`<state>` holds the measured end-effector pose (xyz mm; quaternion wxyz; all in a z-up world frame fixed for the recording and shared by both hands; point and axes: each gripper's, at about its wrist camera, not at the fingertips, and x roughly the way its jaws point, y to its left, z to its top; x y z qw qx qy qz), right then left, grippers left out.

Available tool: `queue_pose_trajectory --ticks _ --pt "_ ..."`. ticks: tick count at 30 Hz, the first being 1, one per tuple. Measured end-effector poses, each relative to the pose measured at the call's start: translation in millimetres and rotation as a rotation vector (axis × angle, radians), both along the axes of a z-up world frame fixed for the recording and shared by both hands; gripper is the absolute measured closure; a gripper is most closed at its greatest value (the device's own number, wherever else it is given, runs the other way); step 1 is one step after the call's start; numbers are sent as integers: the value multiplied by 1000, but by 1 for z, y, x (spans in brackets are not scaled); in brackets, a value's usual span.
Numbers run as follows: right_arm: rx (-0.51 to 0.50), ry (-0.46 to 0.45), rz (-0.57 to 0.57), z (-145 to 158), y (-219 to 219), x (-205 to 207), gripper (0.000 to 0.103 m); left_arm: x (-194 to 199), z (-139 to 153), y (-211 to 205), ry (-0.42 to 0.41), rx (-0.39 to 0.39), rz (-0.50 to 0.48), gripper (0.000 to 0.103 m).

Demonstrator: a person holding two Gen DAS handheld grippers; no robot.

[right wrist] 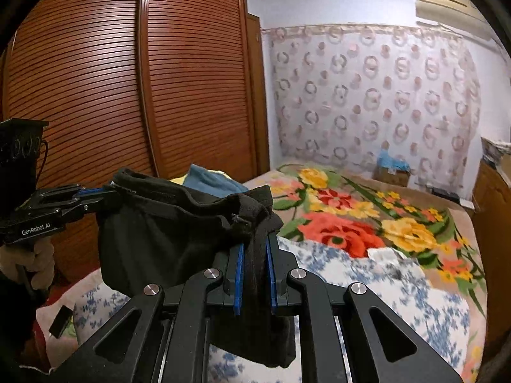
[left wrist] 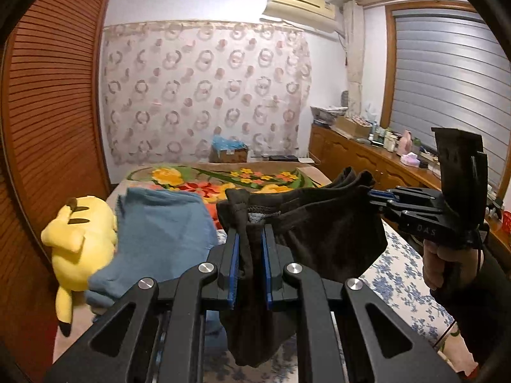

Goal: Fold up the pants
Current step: 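Lift the folded black shorts with both grippers and carry them toward the jeans stack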

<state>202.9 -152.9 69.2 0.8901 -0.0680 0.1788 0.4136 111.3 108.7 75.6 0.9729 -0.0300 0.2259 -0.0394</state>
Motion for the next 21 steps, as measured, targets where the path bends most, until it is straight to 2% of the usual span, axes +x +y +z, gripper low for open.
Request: queue_pose_trajectory --ticks 4,12,21 --pt "5 -7 17 0 8 13 91 2 2 10 -7 3 25 89" --pt "2 -75 51 14 29 32 91 8 3 28 -17 -11 79 89" --pt "-28 -140 104 16 57 53 91 14 3 43 -33 -33 125 89"
